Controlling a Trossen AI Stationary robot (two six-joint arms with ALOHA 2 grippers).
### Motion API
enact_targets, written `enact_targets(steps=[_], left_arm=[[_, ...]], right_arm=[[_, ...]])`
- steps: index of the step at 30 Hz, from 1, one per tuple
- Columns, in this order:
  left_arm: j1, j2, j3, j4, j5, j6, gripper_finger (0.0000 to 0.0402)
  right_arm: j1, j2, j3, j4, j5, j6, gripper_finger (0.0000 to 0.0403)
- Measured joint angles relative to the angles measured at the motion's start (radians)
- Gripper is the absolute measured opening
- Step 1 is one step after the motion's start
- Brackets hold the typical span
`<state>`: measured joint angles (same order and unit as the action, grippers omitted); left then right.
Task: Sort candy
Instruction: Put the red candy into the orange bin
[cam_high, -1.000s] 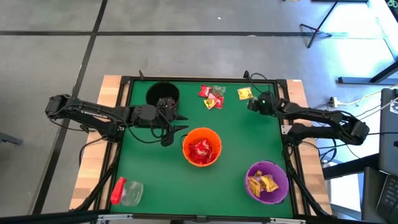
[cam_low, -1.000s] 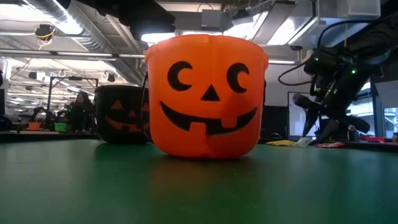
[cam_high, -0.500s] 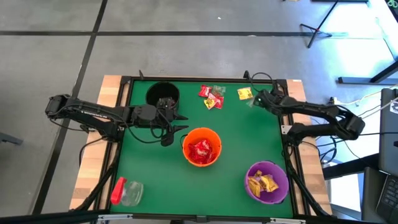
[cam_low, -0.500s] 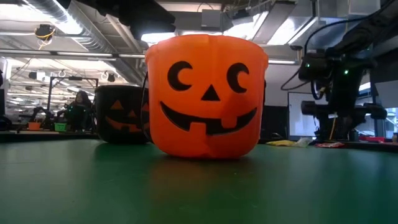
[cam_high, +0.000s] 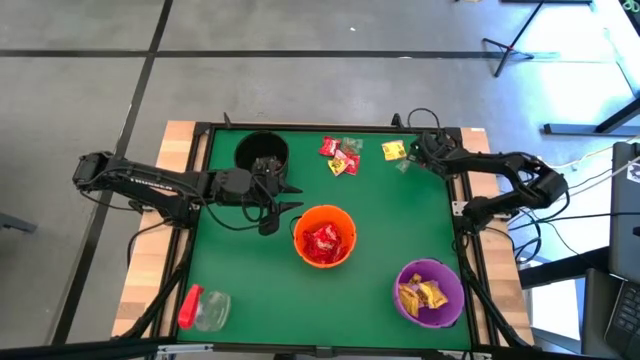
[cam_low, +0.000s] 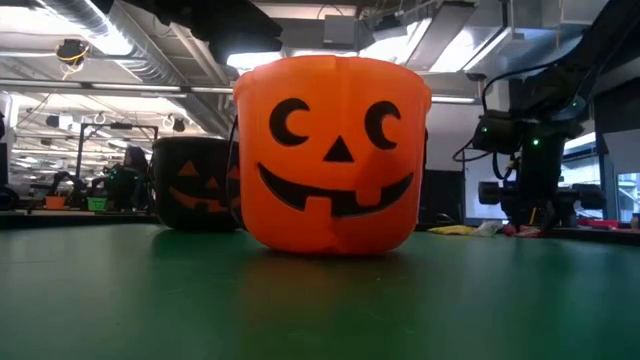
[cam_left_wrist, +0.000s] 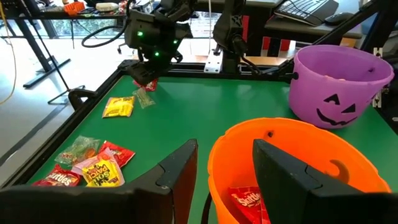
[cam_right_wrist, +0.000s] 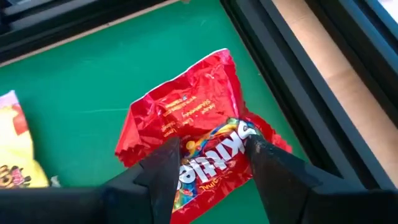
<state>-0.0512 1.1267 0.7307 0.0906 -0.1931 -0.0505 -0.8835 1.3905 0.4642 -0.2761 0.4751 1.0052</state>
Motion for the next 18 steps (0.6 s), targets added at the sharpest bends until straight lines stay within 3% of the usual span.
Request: enact_targets(steps=[8,12,18], left_arm=[[-0.002,0.000,0.000,0.001,0.000,0.000,0.0149],[-0.002,0.000,0.000,0.010,0.000,0.000,0.0149],[-0.002,0.000,0.000,0.010,-0.001,-0.019,0.0149]], right_arm=[[-0.010,0.032,0.003,0.006,-0.164,-0.123,0.0191],[0.047,0.031,0.014,-0.014,-0.228,-0.178,0.0191],[0.184,0.037,0.100,-0.198,-0.318,-0.229,0.0191]])
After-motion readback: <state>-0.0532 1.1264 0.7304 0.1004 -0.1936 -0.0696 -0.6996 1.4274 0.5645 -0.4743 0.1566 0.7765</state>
